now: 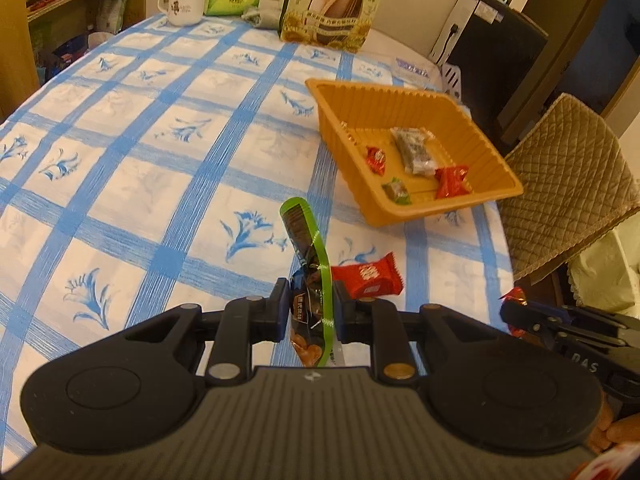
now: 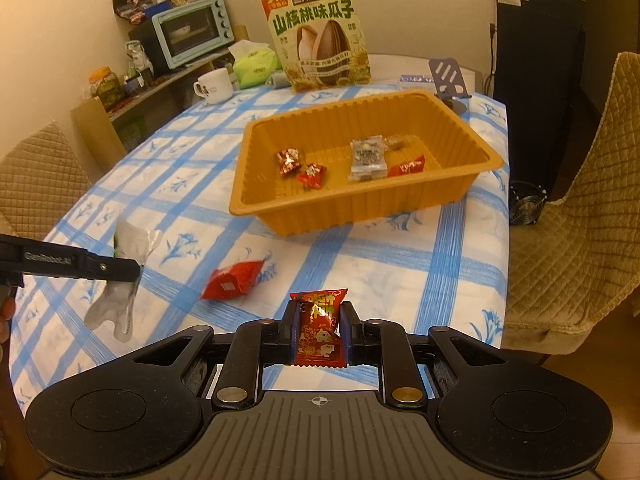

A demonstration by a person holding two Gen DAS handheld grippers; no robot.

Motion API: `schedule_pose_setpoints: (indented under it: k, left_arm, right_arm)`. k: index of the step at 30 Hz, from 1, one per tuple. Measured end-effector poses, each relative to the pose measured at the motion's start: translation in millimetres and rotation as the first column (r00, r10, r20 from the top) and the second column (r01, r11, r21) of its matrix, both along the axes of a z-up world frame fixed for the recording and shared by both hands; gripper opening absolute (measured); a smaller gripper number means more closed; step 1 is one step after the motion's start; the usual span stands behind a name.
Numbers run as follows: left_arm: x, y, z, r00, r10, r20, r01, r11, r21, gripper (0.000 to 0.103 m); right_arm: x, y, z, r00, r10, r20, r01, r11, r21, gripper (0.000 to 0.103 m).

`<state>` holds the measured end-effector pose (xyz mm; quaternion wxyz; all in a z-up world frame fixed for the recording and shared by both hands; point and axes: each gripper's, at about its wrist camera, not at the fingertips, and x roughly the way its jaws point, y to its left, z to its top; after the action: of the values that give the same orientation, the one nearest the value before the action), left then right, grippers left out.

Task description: Organize snacks

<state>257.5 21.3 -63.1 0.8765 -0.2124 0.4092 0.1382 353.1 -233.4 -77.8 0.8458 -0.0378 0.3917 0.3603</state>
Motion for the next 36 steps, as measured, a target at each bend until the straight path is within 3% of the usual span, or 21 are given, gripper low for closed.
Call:
schedule_pose_setpoints:
  k: [8,20,36]
  left_arm:
    - [16.1,-9.5,30.6,0.997,-0.034,0.069,0.035,0.999,-0.014,0.019]
    - [89.5,-20.6,60.2,0.989,-0.059,0.135,0.059,0.998,-0.001,0.019]
    - [174.3,-24.1,52.6,0.992,-0.041,0.116,0.041,0.999,0.002,0.019]
  right_arm:
    - [22.2,-2.4,18.6,1.0,0.012,0.014,-0.013,0.998,0.055,0.021]
    - [95.8,-6.2,53.0,0.996,-0.018,0.085,0.007,0.992,0.124,0.021]
    - [173.6,5.6,57.1,0.994,-0.01,0.105,-0.002,0.993,0.121,0.021]
